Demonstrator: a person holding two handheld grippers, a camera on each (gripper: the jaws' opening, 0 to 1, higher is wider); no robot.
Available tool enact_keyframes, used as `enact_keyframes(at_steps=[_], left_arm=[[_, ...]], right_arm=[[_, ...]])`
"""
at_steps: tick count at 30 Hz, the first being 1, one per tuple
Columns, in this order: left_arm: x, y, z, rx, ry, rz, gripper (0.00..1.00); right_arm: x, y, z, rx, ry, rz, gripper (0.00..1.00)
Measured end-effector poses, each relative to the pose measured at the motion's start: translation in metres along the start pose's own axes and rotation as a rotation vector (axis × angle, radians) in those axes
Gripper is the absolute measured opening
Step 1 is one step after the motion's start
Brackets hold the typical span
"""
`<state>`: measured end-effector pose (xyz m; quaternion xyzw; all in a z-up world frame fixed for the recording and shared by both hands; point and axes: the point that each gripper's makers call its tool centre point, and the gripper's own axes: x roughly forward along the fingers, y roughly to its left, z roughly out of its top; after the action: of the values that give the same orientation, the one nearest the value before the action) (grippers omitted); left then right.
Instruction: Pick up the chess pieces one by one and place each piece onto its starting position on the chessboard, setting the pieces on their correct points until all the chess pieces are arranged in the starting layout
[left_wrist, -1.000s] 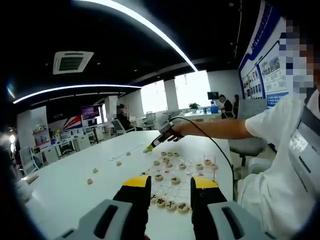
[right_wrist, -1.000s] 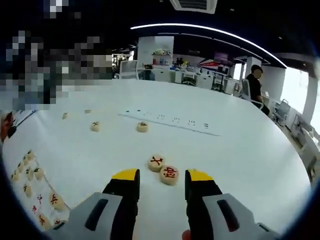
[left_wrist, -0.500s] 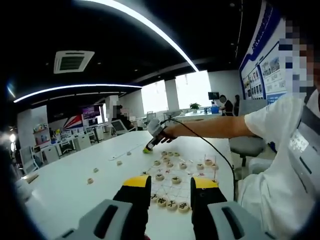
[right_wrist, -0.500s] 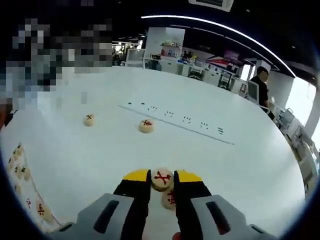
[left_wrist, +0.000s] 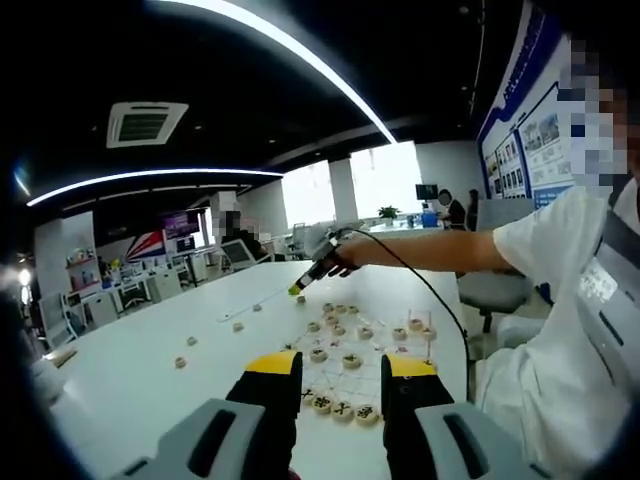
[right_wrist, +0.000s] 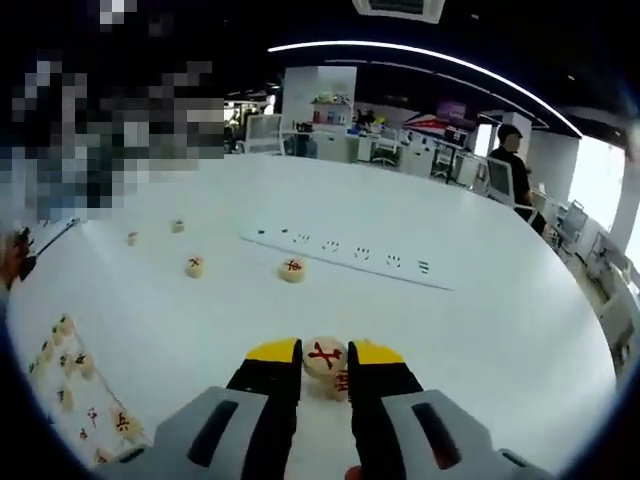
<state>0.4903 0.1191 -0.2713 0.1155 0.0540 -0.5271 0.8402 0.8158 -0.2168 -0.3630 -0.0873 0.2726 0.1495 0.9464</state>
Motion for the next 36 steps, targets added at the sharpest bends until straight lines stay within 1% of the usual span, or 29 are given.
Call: enact_keyframes(at_steps=[1, 5, 7, 9, 10, 11, 13, 14, 15, 17, 19, 21, 25, 27, 28, 32, 35, 36], left_arm=[[0.001, -0.001, 0.0, 0.0, 0.001, -0.001, 0.33], [0.001, -0.002, 0.0, 0.003, 0.001, -0.003, 0.33], [0.001, -0.002, 0.0, 0.002, 0.0, 0.0, 0.33], [0.001, -0.001, 0.001, 0.001, -0.001, 0.002, 0.33], [0.001, -0.001, 0.001, 0.001, -0.001, 0.002, 0.33], [0.001, -0.001, 0.001, 0.001, 0.0, 0.002, 0.33], [0.002, -0.002, 0.0, 0.003, 0.002, -0.001, 0.33], [0.002, -0.002, 0.0, 0.003, 0.002, -0.003, 0.33], [0.002, -0.003, 0.0, 0.003, 0.002, -0.004, 0.33], [0.002, -0.003, 0.0, 0.005, 0.003, -0.004, 0.33], [0.002, -0.003, 0.001, 0.004, 0.001, -0.002, 0.33], [0.001, -0.002, 0.001, 0.005, 0.002, 0.002, 0.33], [0.001, -0.002, 0.002, 0.004, -0.001, 0.003, 0.33], [0.003, -0.003, 0.001, 0.005, 0.0, 0.0, 0.33], [0.003, -0.003, 0.001, 0.006, 0.002, -0.002, 0.33], [0.004, -0.005, 0.001, 0.009, 0.003, -0.007, 0.33], [0.003, -0.004, 0.001, 0.006, 0.002, -0.002, 0.33], [0.003, -0.004, 0.001, 0.006, 0.002, -0.001, 0.33]], right_arm=[[-0.003, -0.001, 0.003, 0.002, 0.003, 0.003, 0.2], [-0.037, 0.018, -0.009, -0.001, 0.031, 0.039, 0.2], [-0.053, 0.026, -0.013, 0.012, 0.018, 0.056, 0.2], [-0.068, 0.032, -0.009, 0.01, -0.004, 0.08, 0.2], [-0.076, 0.035, -0.012, 0.004, -0.004, 0.085, 0.2], [-0.079, 0.036, -0.013, -0.001, -0.003, 0.088, 0.2], [-0.094, 0.041, -0.016, -0.009, -0.018, 0.101, 0.2], [-0.106, 0.048, -0.024, -0.013, -0.019, 0.113, 0.2], [-0.113, 0.052, -0.028, -0.011, -0.026, 0.12, 0.2], [-0.122, 0.059, -0.033, -0.018, -0.023, 0.137, 0.2], [-0.134, 0.066, -0.043, -0.028, -0.021, 0.15, 0.2], [-0.14, 0.068, -0.048, -0.039, -0.013, 0.161, 0.2], [-0.154, 0.078, -0.069, -0.055, 0.003, 0.175, 0.2], [-0.153, 0.078, -0.079, -0.077, 0.017, 0.173, 0.2], [-0.154, 0.079, -0.088, -0.106, 0.035, 0.167, 0.2], [-0.156, 0.08, -0.102, -0.143, 0.043, 0.159, 0.2], [-0.154, 0.077, -0.109, -0.154, 0.052, 0.16, 0.2], [-0.155, 0.079, -0.113, -0.154, 0.058, 0.162, 0.2]])
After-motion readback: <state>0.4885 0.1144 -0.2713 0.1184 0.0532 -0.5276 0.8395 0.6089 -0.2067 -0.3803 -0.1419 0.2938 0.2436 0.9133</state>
